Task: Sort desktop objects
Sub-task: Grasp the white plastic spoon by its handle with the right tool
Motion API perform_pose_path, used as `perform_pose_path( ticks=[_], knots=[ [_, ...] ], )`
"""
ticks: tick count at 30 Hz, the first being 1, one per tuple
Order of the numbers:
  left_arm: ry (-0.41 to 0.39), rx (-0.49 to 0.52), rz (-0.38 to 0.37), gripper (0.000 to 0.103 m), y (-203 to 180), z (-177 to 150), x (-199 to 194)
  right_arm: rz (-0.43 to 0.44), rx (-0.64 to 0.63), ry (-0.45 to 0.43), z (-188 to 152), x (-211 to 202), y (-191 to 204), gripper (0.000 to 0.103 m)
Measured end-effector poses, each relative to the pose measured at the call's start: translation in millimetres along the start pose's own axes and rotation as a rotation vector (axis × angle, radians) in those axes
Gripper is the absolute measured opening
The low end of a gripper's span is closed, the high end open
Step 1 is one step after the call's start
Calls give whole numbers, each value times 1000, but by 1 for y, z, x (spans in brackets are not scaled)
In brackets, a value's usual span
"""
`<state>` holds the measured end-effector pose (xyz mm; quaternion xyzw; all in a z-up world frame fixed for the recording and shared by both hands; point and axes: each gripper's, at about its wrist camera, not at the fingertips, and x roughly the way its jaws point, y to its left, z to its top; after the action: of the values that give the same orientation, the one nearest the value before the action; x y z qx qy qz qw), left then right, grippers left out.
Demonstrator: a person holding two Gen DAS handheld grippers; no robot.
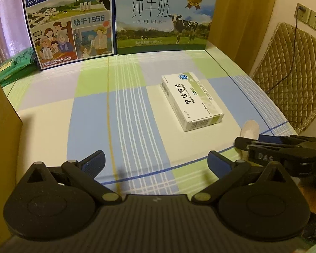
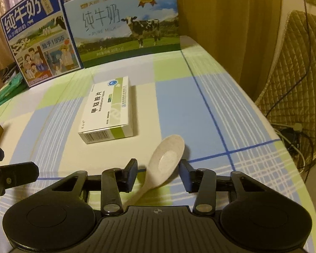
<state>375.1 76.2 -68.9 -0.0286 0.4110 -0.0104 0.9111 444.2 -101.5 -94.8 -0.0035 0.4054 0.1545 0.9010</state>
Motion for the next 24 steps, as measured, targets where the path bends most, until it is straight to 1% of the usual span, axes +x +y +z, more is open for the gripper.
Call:
perform_pose_path(
  ticks=[3,4,6,7,8,11,17,24],
  knots=[
    [-4,-14,-8,101,1,1,-1,-12,-57,-1,0,6,8,39],
    [-5,-16,-7,101,2,1,-1,-17,-76,-3,0,8,10,35],
    [-3,-20,-6,101,3,0,-1,1,-84,0,0,8,11,25],
    [-1,-22,-6,101,4,0,0,8,-80,3,1,8,10,10],
    [1,-24,-7,101,4,0,0,18,-72,1,3,7,9,6],
    [4,-22,-12,101,4,-1,1,27,-49,-13,8,3,6,4],
    [-6,-27,-25,101,5,-1,1,32,4,-62,20,-2,-8,3],
    [-3,-18,-34,101,2,-2,4,43,68,-89,28,8,-26,4]
  ],
)
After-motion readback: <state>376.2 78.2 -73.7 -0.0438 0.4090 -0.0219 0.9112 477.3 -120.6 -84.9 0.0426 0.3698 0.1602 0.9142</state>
